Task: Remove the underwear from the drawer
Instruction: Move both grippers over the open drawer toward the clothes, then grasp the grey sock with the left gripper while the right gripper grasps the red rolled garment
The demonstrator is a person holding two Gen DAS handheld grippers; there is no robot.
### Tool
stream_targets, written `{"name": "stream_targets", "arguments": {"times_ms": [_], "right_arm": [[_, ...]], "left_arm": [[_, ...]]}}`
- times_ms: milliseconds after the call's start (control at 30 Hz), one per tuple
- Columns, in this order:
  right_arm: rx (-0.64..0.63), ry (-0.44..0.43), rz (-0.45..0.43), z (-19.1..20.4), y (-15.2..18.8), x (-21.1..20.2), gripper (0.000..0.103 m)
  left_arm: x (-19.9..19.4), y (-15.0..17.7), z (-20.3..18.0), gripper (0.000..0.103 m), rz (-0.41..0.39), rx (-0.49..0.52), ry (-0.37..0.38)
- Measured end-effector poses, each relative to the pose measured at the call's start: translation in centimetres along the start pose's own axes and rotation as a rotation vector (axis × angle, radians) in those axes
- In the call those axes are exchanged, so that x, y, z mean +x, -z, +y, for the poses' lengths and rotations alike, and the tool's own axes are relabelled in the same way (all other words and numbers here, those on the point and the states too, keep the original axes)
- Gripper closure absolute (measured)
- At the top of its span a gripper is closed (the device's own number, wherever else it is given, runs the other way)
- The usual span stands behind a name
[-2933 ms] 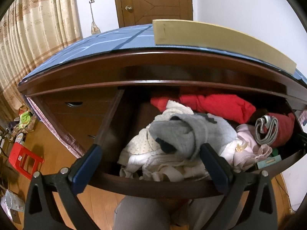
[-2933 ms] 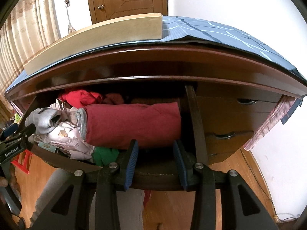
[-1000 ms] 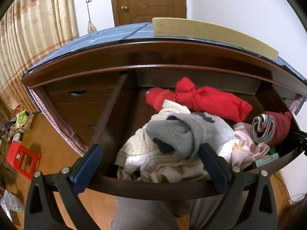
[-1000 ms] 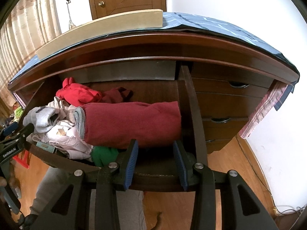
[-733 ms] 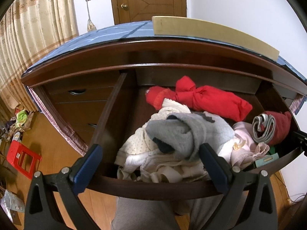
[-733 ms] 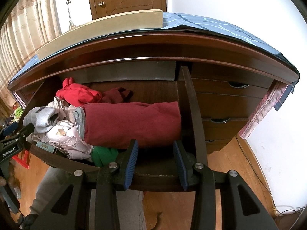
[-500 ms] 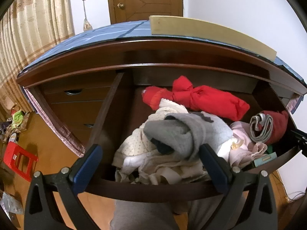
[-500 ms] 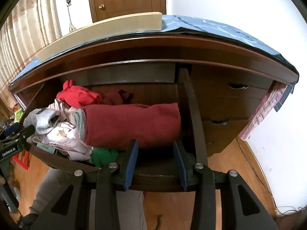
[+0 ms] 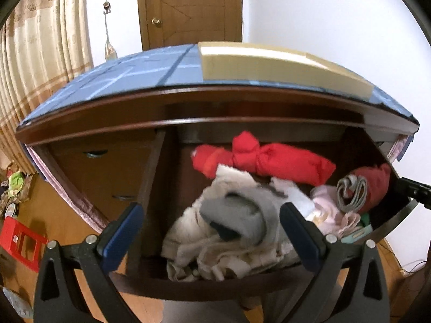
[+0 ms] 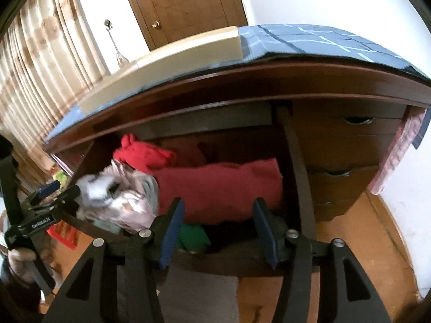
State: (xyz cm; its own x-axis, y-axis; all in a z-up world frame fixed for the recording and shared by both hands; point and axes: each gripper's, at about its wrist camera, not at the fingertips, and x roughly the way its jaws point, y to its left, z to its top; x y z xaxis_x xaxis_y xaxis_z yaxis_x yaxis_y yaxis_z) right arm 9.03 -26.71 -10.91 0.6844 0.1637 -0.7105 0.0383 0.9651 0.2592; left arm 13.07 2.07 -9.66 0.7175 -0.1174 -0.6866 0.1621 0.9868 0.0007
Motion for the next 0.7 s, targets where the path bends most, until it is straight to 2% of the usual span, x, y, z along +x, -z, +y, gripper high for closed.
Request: {"name": "stream_targets", "arguments": {"times_ms": [100,267,367,567,700], "right_arm": [[-0.035,-0.043,0.02,0.3,-0.7,0.3,0.041],[-0.311,-0.004,0.094,2.7,-1.5,1.2,0.041],[-0.408,0.007,0.13,3.3,-2.0,1.7,0.041],[-0.483,0.001,0.187,3.2,-2.7,2.7,0.041],[-0.516,-0.007,0.199,3.3,-2.7,2.6,0.041]], "left_arm": [[-0.3,-0.6,0.5,0.001,-0.005,0.008,0.003],[0.0,-1.3,1.8,0.001,0.055,0.044,0.012],[0.1,-1.4,2.3,0.001,0.083,0.063,0.021],[-0.5,-1.6,1.8,0.001,0.086,0.118,0.029],[-0.9,-1.8,1.2,0.001,0.085,0.159,0.065]]}}
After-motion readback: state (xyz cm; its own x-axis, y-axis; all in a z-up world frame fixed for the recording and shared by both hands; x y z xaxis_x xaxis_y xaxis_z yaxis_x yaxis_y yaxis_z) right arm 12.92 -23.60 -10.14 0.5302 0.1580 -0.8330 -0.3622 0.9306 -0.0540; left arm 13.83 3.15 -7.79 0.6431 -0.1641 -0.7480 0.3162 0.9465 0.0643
